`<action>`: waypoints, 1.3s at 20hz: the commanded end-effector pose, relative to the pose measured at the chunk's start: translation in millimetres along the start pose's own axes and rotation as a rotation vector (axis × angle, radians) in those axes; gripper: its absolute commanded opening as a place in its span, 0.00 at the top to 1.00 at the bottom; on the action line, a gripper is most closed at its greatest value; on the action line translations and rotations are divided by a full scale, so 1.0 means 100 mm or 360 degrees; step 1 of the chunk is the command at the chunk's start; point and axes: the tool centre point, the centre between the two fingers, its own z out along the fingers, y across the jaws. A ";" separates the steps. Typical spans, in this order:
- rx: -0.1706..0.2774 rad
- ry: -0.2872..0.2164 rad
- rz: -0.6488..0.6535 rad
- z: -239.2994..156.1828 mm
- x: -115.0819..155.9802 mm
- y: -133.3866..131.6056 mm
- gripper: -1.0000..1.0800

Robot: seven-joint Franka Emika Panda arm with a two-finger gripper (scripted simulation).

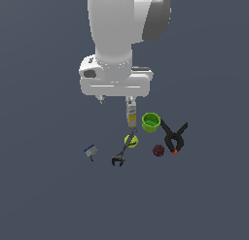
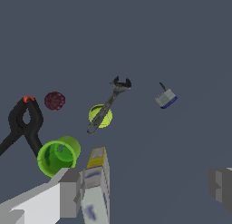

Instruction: Pick up a designated object from a clutter of objects.

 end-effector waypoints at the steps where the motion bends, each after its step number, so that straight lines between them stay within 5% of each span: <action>1: 0.0000 0.0000 0.0000 0.00 0.00 0.00 0.04; 13: -0.0023 0.0006 -0.0113 -0.09 -0.03 -0.16 0.04; 26: -0.0047 0.0006 -0.0247 0.22 0.19 0.06 0.04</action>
